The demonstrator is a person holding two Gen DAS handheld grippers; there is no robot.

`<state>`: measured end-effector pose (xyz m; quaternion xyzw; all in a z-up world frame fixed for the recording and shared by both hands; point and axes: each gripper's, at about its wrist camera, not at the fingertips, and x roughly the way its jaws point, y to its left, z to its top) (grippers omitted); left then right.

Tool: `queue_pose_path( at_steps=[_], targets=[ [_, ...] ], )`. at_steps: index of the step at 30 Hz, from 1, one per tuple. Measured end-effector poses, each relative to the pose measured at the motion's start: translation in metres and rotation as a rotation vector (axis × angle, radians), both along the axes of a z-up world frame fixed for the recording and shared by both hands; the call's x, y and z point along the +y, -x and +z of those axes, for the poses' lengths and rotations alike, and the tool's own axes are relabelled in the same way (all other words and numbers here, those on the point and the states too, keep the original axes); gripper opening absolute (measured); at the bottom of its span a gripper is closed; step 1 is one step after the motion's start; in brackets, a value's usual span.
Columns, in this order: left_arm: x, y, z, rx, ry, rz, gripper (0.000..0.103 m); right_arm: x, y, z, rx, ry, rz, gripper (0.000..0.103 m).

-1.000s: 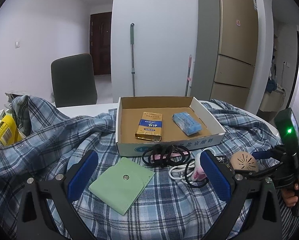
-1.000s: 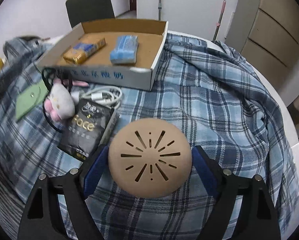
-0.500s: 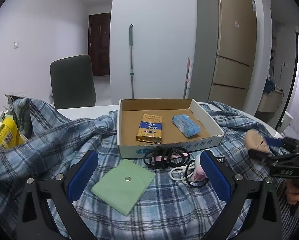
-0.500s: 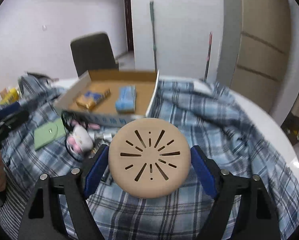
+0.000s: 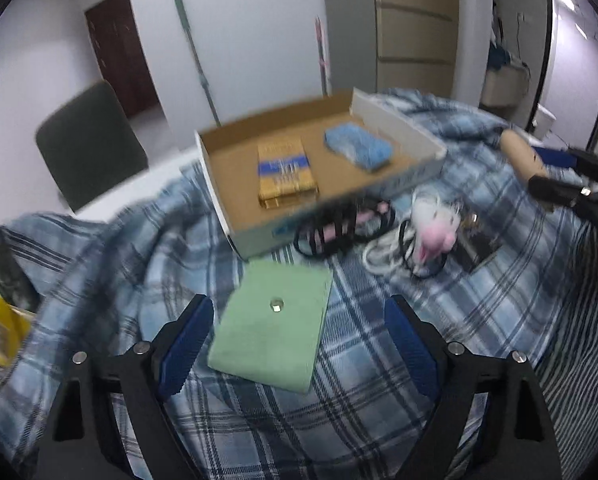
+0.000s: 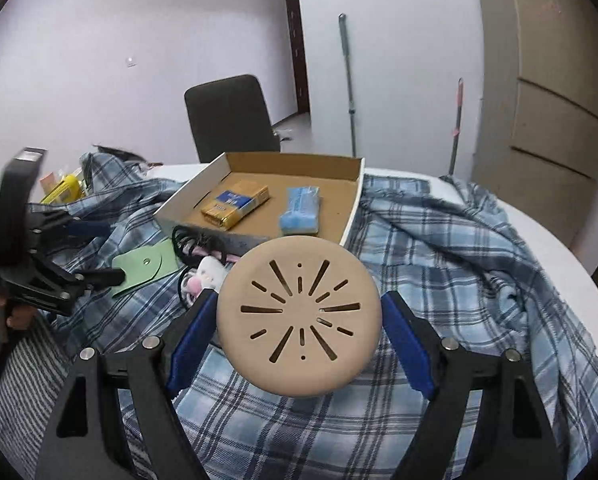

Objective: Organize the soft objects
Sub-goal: 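Grasp the green felt pouch with the left gripper while the right gripper holds the disc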

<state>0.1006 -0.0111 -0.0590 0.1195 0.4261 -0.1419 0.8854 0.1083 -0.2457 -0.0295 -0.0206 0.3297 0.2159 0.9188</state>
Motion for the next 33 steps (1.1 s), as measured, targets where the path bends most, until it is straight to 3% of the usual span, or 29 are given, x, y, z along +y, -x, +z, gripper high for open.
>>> queue_pose_path(
  at_steps=[2, 6, 14, 19, 26, 30, 33],
  targets=[
    [0.004, -0.005, -0.011, 0.041, -0.028, -0.006, 0.089, 0.0, 0.0, -0.002, 0.008, -0.003, 0.004, 0.081],
    [0.014, -0.009, -0.023, 0.099, 0.0, -0.006, 0.089, 0.001, -0.002, -0.005, 0.018, -0.005, 0.014, 0.081],
    [0.03, -0.013, -0.025, 0.107, 0.035, 0.045, 0.089, 0.001, -0.006, -0.008, 0.045, -0.011, 0.03, 0.081],
    [0.033, -0.017, -0.032, 0.159, 0.064, 0.024, 0.089, 0.002, -0.008, -0.009, 0.056, -0.013, 0.031, 0.081],
    [0.024, -0.01, -0.031, 0.16, 0.06, -0.021, 0.089, 0.001, -0.01, -0.01, 0.069, -0.014, 0.029, 0.081],
    [0.023, -0.014, -0.037, 0.175, 0.033, 0.004, 0.083, 0.002, -0.011, -0.011, 0.073, -0.012, 0.028, 0.081],
    [0.024, -0.014, -0.037, 0.164, 0.031, 0.005, 0.072, 0.002, -0.011, -0.012, 0.072, -0.011, 0.027, 0.081]
  ],
)
